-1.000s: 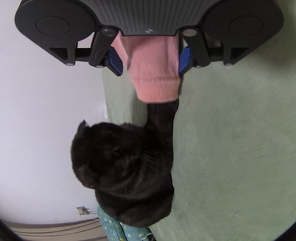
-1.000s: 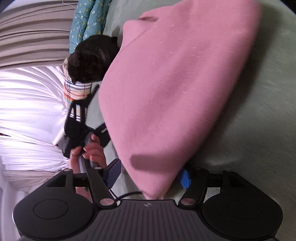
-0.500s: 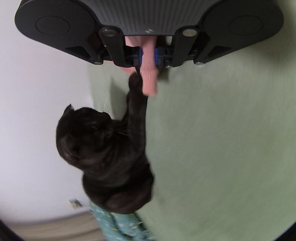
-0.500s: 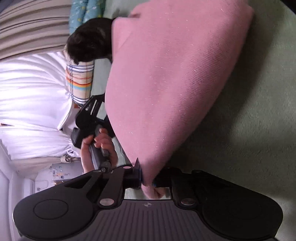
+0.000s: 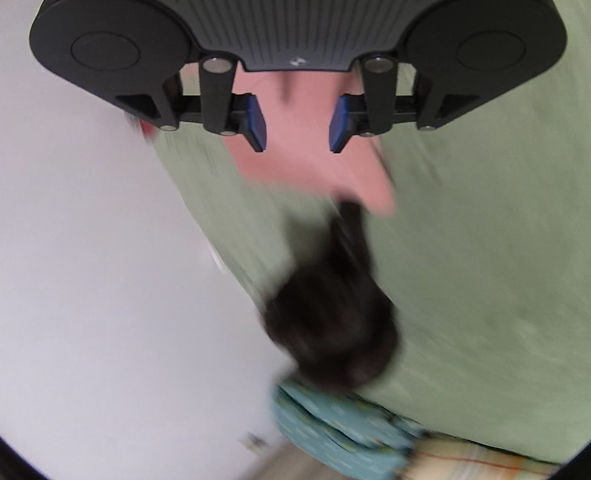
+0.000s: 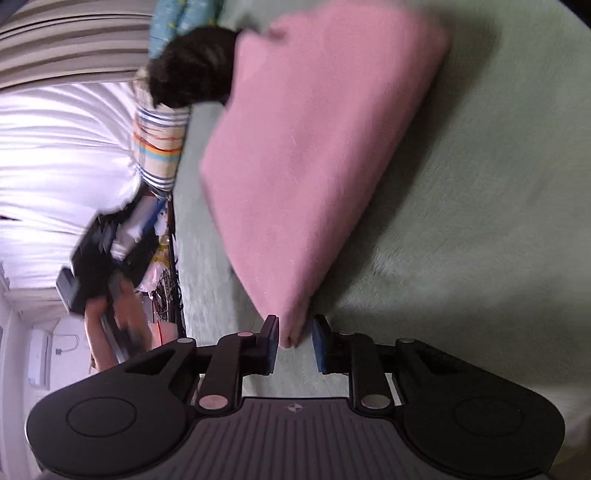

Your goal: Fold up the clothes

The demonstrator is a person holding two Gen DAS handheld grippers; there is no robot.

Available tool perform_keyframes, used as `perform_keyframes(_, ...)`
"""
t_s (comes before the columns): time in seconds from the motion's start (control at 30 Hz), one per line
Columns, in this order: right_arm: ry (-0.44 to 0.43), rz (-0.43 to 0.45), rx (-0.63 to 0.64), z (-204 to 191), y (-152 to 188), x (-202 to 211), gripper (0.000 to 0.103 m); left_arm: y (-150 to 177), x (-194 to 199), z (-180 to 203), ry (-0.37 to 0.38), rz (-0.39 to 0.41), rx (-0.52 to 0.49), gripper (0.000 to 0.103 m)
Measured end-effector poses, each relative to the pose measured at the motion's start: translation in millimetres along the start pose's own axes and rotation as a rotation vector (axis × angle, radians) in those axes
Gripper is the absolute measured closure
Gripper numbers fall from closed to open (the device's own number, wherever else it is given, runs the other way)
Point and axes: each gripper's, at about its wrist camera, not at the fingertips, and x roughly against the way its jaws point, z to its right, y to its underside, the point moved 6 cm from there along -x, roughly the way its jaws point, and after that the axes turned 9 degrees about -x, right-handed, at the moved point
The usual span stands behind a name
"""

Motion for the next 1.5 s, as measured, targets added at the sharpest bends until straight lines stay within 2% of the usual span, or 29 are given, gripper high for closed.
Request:
perform_keyframes(0.03, -0.006, 0.016, 0.015, -1, -4, 9, 0.077, 5, -4, 1, 0.007, -0.01, 0.002, 0.065)
perform_keyframes(0.1, -0.017, 0.049, 0.045, -2, -13, 28, 0.065, 19, -30, 9, 0.001, -0.039, -0.007, 0.065)
perform_keyframes(0.17, -0.029, 0.081, 0.074, -3, -22, 47, 0.064, 22, -55, 9, -0.018, -0.049, -0.005, 0.066)
perform_keyframes(0.27, -0.036, 0.17, 0.127, 0, -50, 48, 0.064, 12, -77, -5, -0.018, -0.031, 0.063, 0.067)
perform_keyframes(0.3, -0.004, 0.168, 0.13, 4, -54, 43, 0.066, 8, -84, -9, -0.028, -0.033, 0.072, 0.074)
perform_keyframes(0.33, 0.024, 0.162, 0.127, 4, -57, 37, 0.068, 4, -90, -11, -0.045, -0.039, 0.076, 0.084)
perform_keyframes(0.4, 0.114, 0.115, 0.122, 32, -62, 20, 0.1, -3, -88, -19, -0.078, -0.058, 0.072, 0.097)
perform_keyframes(0.43, 0.137, 0.104, 0.13, 40, -63, 14, 0.103, -6, -86, -22, -0.087, -0.065, 0.072, 0.1)
perform_keyframes(0.53, 0.094, 0.084, 0.104, 46, -62, 15, 0.103, -7, -88, -38, -0.04, -0.071, 0.148, 0.101)
perform_keyframes(0.63, 0.11, 0.043, 0.1, 42, -64, 17, 0.102, -15, -84, -36, -0.07, -0.073, 0.127, 0.101)
perform_keyframes(0.67, 0.122, 0.046, 0.113, 37, -63, 19, 0.095, -16, -83, -33, -0.085, -0.072, 0.121, 0.101)
perform_keyframes(0.7, 0.133, 0.049, 0.127, 33, -62, 21, 0.074, -16, -78, -31, -0.098, -0.07, 0.117, 0.1)
perform_keyframes(0.73, 0.137, 0.057, 0.141, 28, -61, 22, 0.061, -17, -73, -26, -0.119, -0.064, 0.106, 0.09)
perform_keyframes(0.77, 0.131, 0.1, 0.185, 18, -58, 34, 0.049, -16, -66, -15, -0.151, -0.051, 0.078, 0.082)
perform_keyframes(0.8, 0.127, 0.115, 0.189, 16, -56, 40, 0.048, -14, -59, -8, -0.171, -0.039, 0.054, 0.064)
perform_keyframes(0.83, 0.124, 0.118, 0.145, 19, -59, 41, 0.048, -11, -50, -1, -0.186, -0.026, 0.029, 0.059)
perform_keyframes(0.93, 0.071, 0.087, -0.004, 30, -71, 32, 0.048, 5, -32, 16, -0.206, -0.029, -0.015, 0.058)
perform_keyframes(1.0, 0.057, 0.045, -0.023, 27, -78, 15, 0.062, 26, -14, 29, -0.207, -0.034, -0.035, 0.058)
perform_keyframes(1.03, 0.071, 0.035, -0.015, 24, -79, 10, 0.085, 40, -8, 38, -0.21, -0.033, -0.044, 0.058)
perform_keyframes(1.07, 0.085, 0.026, -0.007, 22, -80, 5, 0.096, 51, 1, 45, -0.216, -0.032, -0.055, 0.058)
perform_keyframes(1.13, 0.118, 0.051, 0.048, 5, -83, 3, 0.096, 67, 13, 58, -0.24, -0.024, -0.103, 0.058)
perform_keyframes(1.2, 0.075, 0.089, 0.155, -26, -87, 8, 0.096, 78, 15, 68, -0.262, -0.021, -0.156, 0.057)
perform_keyframes(1.27, 0.141, 0.084, 0.242, -30, -87, 7, 0.095, 93, 1, 67, -0.311, -0.072, -0.202, 0.057)
perform_keyframes(1.33, 0.288, -0.001, 0.285, -6, -88, -4, 0.087, 109, -12, 58, -0.352, -0.13, -0.222, 0.057)
perform_keyframes(1.37, 0.298, -0.017, 0.276, 2, -91, -3, 0.078, 116, -14, 53, -0.356, -0.146, -0.212, 0.056)
perform_keyframes(1.4, 0.308, -0.033, 0.266, 10, -93, -1, 0.078, 120, -12, 49, -0.346, -0.142, -0.184, 0.056)
perform_keyframes(1.5, 0.277, 0.032, 0.275, 6, -110, 19, 0.07, 123, -4, 42, -0.318, -0.12, -0.116, 0.055)
